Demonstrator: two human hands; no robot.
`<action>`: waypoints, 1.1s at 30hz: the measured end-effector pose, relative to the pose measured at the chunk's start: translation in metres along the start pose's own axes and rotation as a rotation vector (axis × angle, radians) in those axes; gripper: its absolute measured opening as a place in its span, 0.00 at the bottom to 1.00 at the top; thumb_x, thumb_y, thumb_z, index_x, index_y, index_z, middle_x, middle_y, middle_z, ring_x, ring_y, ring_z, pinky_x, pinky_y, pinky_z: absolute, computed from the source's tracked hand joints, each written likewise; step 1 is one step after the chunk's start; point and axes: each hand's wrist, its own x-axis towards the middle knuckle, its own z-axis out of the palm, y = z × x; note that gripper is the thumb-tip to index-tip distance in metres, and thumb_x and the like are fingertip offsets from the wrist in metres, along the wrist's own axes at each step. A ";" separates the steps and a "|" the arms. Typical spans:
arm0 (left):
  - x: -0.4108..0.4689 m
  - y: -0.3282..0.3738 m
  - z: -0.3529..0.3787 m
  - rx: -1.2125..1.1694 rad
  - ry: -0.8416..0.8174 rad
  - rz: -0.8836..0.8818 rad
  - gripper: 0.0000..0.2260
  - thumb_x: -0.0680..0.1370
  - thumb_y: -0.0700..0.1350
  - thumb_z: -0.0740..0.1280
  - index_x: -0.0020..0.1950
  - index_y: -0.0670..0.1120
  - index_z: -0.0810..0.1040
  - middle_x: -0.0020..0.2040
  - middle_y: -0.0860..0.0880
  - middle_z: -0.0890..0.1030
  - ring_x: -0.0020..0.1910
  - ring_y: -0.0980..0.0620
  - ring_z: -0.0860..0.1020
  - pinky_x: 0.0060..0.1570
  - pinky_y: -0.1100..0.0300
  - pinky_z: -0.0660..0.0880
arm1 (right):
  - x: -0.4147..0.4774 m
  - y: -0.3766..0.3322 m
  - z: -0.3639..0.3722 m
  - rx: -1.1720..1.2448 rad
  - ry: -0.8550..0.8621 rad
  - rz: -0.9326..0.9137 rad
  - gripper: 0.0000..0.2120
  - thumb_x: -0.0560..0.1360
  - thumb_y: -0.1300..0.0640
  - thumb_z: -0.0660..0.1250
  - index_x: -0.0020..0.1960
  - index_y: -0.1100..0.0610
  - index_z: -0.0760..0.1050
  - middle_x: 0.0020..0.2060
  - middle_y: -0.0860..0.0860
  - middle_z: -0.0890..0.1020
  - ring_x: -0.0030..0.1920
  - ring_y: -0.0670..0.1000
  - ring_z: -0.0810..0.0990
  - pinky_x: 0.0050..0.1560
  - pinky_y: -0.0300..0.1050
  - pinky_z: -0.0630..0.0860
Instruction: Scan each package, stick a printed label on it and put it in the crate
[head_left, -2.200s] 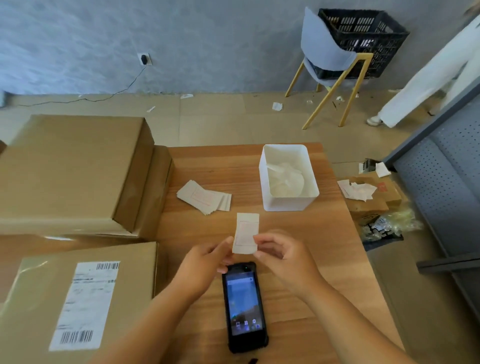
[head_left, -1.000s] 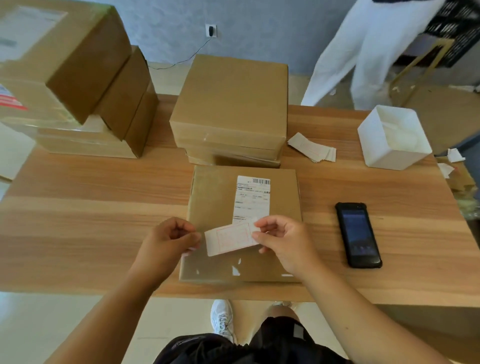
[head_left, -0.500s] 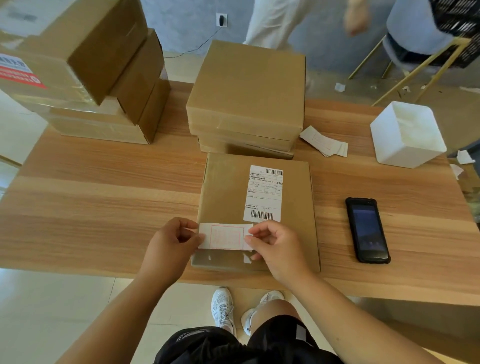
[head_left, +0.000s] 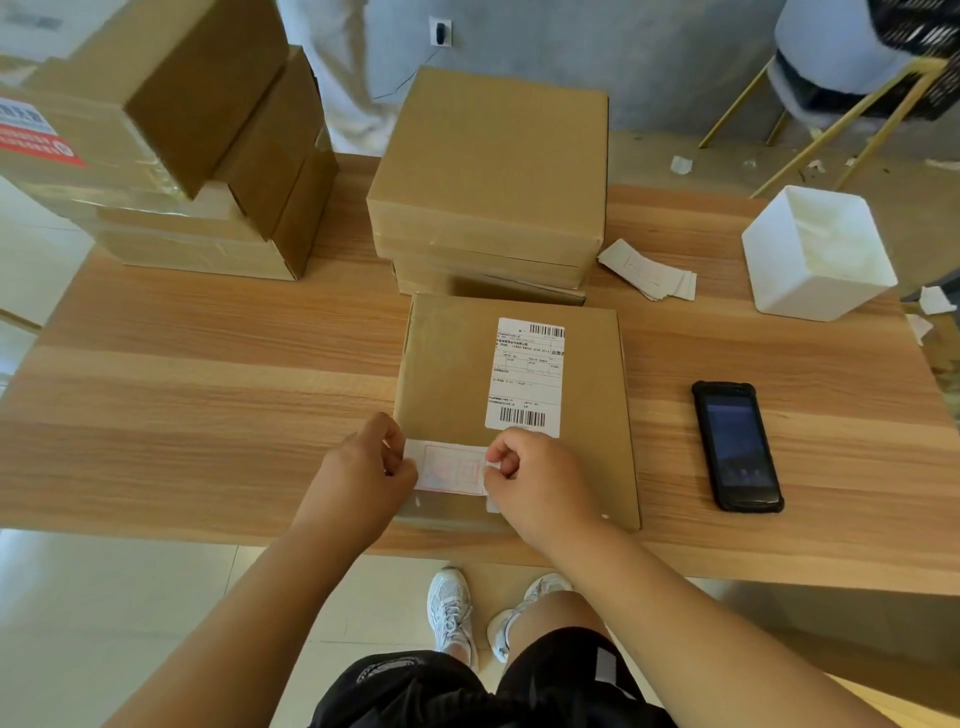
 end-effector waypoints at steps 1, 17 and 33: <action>0.001 0.000 0.001 0.027 -0.005 0.016 0.07 0.73 0.42 0.66 0.41 0.53 0.69 0.37 0.53 0.77 0.35 0.57 0.75 0.29 0.64 0.69 | 0.001 -0.001 -0.002 -0.065 -0.002 -0.026 0.04 0.73 0.60 0.67 0.43 0.52 0.74 0.35 0.44 0.74 0.34 0.43 0.74 0.35 0.39 0.72; -0.013 -0.027 -0.003 0.177 0.073 0.359 0.16 0.75 0.43 0.69 0.62 0.48 0.78 0.43 0.48 0.76 0.34 0.49 0.75 0.35 0.54 0.76 | -0.013 0.027 -0.009 -0.353 0.082 -0.287 0.16 0.73 0.50 0.71 0.61 0.48 0.79 0.52 0.54 0.73 0.52 0.56 0.71 0.52 0.47 0.71; 0.065 0.001 0.009 -0.194 0.000 -0.259 0.28 0.74 0.64 0.60 0.68 0.48 0.68 0.54 0.49 0.78 0.48 0.50 0.78 0.43 0.54 0.75 | 0.055 0.056 -0.101 -0.143 0.143 0.318 0.32 0.74 0.39 0.65 0.72 0.54 0.63 0.65 0.52 0.70 0.63 0.53 0.72 0.58 0.49 0.73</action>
